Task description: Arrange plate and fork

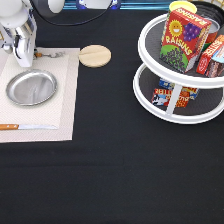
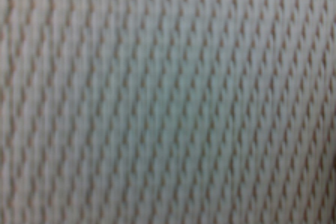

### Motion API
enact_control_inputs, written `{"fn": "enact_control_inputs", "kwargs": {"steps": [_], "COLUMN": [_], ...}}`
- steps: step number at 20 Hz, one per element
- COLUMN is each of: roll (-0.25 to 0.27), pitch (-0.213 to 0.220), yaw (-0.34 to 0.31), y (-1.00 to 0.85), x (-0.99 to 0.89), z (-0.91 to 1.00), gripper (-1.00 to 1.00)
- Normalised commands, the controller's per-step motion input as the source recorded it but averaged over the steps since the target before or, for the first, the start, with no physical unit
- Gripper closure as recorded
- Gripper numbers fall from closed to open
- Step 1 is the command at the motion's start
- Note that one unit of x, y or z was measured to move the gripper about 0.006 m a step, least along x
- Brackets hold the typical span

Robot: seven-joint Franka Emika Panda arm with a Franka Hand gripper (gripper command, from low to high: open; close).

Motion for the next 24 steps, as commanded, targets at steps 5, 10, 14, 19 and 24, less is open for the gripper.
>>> {"fn": "enact_control_inputs", "kwargs": {"steps": [5, 10, 14, 19, 24], "roll": [-0.019, -0.022, -0.050, -0.099, -0.044], "pitch": [-0.033, -0.039, -0.013, -0.002, -0.003], "yaw": [0.000, 0.000, -0.001, -0.008, 0.000], "y": [-0.01, 0.00, 0.17, 0.33, 0.13], "x": [0.01, 0.05, 0.05, 0.04, 0.04], "z": [0.12, 0.43, 0.85, 1.00, 0.50], "gripper": [-1.00, -1.00, -1.00, -1.00, -1.00]}}
